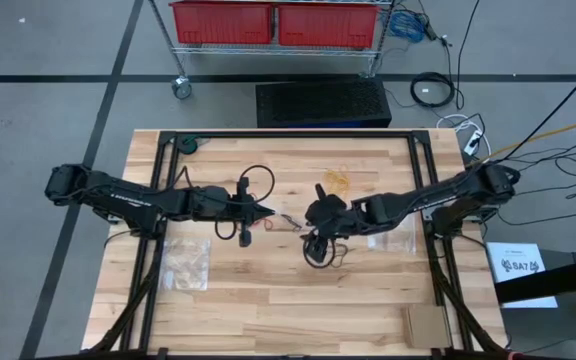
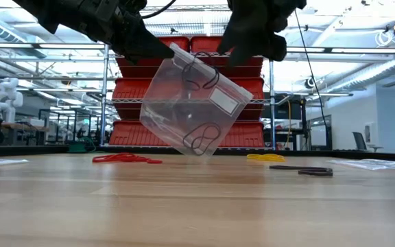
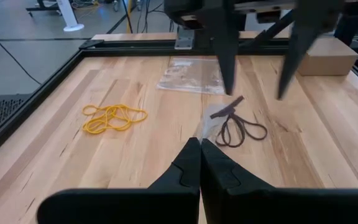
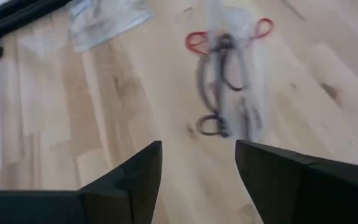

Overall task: Sort rubber bands
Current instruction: Put the purple rubber band into the top right transparent zip bag

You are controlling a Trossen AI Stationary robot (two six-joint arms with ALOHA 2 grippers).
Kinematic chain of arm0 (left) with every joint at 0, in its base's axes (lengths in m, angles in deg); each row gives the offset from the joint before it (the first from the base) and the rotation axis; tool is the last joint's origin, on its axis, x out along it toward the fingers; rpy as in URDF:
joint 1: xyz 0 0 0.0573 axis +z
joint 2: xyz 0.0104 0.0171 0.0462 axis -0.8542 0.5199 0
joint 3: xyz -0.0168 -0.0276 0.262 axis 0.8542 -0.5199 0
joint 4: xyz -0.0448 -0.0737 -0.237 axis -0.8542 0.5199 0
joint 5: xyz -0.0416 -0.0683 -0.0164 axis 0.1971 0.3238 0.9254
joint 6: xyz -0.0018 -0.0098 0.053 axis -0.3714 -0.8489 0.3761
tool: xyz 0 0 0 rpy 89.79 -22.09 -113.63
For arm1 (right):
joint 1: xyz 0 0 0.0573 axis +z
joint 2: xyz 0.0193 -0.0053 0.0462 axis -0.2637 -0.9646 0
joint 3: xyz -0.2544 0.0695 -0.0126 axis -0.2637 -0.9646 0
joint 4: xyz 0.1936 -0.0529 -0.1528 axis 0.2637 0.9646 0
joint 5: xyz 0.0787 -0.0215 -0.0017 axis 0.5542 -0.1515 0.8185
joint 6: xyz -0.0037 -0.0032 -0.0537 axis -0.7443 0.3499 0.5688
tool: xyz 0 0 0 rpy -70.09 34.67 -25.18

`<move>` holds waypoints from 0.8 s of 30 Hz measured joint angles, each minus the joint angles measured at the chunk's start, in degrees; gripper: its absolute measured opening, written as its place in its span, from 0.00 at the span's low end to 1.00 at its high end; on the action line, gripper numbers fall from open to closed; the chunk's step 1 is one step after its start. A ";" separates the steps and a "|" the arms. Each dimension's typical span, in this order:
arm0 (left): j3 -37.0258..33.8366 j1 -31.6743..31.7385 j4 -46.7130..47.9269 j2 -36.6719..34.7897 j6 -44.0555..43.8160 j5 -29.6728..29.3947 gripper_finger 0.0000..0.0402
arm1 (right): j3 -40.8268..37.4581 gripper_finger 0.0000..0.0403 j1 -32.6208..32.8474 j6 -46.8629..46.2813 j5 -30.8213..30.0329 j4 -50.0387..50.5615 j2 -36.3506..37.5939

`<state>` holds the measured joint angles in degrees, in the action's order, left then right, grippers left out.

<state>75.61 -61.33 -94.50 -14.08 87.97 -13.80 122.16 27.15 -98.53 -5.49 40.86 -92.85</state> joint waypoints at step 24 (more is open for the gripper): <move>0.00 0.01 -0.09 0.00 0.00 0.00 0.00 | 0.00 0.10 1.10 4.58 -9.38 -1.92 -2.07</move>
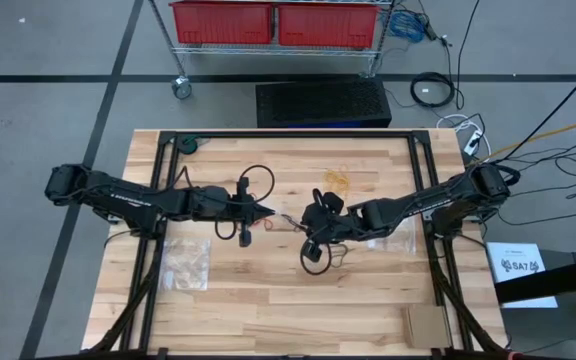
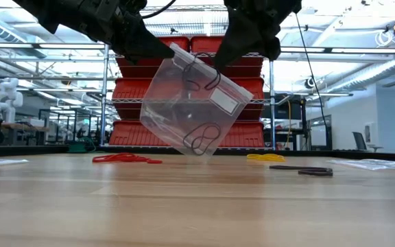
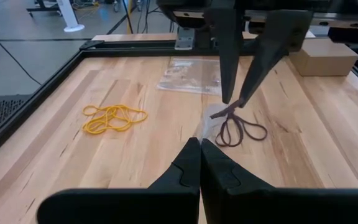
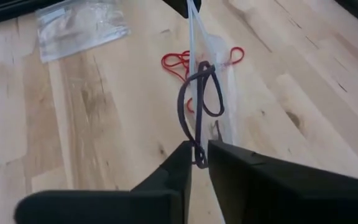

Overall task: Sort rubber bands
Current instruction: Put the purple rubber band into the top right transparent zip bag

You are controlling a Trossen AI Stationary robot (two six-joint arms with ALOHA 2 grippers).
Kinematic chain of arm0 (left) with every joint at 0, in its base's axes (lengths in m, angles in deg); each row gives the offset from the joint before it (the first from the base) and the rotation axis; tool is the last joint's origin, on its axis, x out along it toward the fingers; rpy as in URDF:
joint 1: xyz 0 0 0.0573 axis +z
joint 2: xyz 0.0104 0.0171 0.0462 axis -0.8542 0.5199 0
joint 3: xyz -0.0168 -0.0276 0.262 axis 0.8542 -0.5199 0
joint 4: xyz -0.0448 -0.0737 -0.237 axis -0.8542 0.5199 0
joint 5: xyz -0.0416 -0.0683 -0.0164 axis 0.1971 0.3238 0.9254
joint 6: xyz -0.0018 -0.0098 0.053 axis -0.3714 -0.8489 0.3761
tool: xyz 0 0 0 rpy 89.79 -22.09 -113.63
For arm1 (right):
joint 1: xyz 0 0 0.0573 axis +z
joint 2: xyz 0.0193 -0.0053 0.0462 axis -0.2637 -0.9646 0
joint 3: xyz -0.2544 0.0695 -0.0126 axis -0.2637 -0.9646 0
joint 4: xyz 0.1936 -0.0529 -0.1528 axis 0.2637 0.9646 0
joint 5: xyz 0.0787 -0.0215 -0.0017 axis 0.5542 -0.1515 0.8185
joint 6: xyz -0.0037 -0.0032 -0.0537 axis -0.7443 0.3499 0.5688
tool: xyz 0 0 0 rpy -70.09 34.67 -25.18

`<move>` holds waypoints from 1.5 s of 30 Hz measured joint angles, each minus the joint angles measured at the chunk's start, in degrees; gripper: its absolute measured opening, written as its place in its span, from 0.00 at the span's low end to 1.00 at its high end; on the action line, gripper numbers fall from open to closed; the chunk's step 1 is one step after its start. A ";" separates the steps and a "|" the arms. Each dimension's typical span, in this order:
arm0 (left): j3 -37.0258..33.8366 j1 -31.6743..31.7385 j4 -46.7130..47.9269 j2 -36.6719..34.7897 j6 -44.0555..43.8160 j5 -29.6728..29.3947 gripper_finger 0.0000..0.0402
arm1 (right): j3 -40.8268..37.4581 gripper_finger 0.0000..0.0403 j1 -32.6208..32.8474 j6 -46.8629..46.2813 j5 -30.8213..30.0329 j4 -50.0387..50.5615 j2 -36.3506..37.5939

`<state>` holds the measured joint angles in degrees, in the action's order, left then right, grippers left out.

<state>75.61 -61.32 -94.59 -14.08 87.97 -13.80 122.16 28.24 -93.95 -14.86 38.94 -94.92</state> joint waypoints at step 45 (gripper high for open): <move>0.02 0.01 0.11 0.00 0.00 0.00 0.00 | 5.05 0.31 0.00 2.62 -1.55 9.03 -4.98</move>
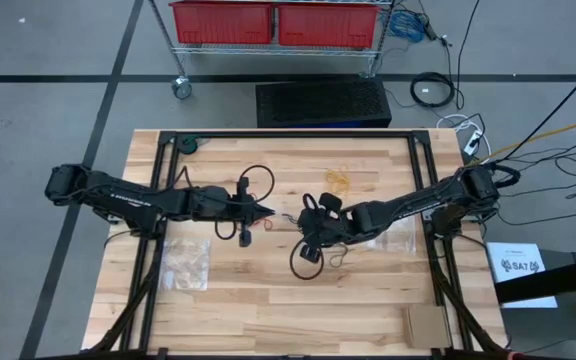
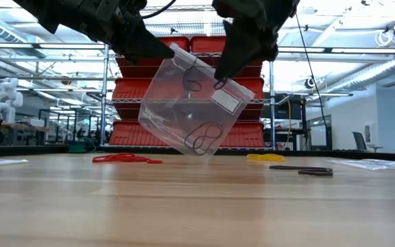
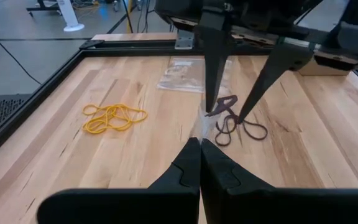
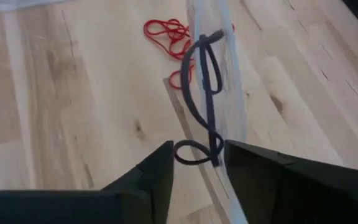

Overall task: Sort rubber bands
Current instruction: Put the purple rubber band into the top right transparent zip bag

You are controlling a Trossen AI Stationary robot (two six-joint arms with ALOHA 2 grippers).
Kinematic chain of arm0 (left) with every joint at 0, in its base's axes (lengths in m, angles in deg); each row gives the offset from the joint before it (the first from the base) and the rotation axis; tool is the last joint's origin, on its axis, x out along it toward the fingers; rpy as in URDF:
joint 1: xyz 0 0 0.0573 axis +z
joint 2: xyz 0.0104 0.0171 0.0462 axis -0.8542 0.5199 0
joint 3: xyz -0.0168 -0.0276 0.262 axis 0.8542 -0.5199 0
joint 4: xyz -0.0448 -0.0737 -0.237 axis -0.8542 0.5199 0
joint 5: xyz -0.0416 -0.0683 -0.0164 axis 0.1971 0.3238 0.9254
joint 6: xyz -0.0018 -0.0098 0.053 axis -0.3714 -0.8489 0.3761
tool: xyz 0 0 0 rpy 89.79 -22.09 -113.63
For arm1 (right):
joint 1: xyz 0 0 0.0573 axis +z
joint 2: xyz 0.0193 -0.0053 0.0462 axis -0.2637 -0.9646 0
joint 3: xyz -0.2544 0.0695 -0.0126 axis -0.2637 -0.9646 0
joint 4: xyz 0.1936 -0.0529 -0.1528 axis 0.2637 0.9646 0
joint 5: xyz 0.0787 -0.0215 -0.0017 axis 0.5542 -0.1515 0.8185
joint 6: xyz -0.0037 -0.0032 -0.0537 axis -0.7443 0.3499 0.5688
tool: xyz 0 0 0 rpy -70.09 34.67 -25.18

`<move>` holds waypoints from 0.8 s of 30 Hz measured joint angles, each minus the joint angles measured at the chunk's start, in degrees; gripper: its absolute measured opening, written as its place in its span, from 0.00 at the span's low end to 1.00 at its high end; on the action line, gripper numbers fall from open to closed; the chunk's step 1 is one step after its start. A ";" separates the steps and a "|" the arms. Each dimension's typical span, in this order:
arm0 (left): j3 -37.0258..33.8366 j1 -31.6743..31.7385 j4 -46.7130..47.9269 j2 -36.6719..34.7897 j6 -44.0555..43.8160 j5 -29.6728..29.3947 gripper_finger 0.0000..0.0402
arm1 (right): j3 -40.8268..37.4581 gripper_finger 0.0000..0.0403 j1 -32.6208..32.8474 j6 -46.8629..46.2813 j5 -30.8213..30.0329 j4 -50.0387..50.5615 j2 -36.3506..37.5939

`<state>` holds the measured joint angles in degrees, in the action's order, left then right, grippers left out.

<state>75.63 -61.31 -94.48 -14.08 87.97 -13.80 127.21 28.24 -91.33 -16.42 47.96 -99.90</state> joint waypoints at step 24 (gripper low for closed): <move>0.02 0.00 0.11 0.00 0.00 -0.02 0.00 | 8.46 0.03 1.20 2.32 -0.63 9.88 0.07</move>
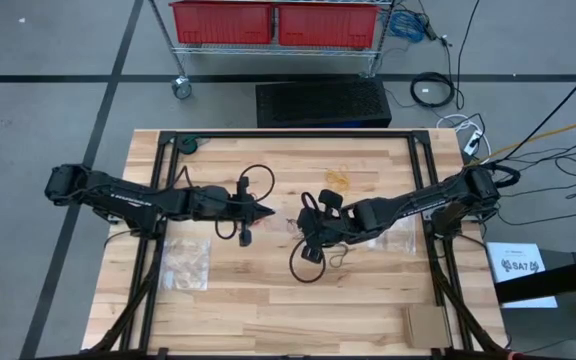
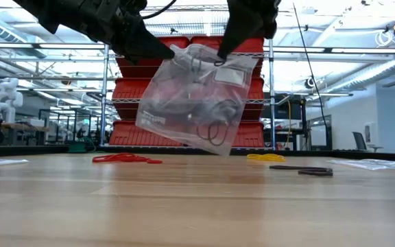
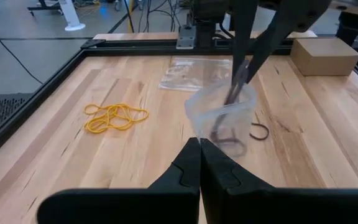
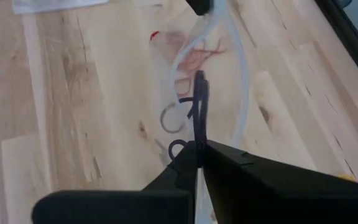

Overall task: Sort rubber bands
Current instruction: Put the purple rubber band into the top right transparent zip bag

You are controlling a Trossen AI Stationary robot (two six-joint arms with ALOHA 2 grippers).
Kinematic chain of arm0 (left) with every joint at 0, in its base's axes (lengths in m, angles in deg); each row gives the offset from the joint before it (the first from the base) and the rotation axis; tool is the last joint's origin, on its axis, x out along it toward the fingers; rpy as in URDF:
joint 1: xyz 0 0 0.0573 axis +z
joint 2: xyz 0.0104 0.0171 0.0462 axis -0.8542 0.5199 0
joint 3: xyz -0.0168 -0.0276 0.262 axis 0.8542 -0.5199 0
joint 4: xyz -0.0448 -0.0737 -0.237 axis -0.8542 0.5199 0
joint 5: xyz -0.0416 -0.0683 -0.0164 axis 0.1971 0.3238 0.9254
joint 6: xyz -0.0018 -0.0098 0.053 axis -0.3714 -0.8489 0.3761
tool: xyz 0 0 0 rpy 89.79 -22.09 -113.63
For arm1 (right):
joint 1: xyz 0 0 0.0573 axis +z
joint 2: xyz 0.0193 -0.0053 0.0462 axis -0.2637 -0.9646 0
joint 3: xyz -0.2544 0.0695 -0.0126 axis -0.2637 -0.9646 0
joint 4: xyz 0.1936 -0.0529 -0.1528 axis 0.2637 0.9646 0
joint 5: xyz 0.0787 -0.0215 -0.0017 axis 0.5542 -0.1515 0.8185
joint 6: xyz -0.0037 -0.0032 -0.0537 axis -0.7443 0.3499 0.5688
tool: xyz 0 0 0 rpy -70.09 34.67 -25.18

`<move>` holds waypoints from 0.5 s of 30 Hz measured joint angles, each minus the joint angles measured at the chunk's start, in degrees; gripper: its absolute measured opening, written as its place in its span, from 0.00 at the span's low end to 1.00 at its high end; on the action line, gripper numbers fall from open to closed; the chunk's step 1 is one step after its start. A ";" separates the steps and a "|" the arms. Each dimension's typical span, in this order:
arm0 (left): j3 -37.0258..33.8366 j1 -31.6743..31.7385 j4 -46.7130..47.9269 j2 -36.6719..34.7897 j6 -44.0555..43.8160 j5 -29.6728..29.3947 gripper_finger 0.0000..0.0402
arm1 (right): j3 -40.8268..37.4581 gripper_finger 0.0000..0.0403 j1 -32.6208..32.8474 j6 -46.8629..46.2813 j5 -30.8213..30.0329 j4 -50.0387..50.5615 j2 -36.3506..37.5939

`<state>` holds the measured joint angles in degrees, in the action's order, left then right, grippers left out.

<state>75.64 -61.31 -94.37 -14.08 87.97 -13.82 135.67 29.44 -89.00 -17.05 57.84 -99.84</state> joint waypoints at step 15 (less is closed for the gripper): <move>0.01 0.00 -0.31 0.00 0.00 0.00 0.00 | 0.00 0.03 -0.32 -0.20 2.81 -0.12 0.00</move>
<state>75.65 -61.31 -94.68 -14.08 87.97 -13.82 135.67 29.12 -89.21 -14.23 57.72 -99.84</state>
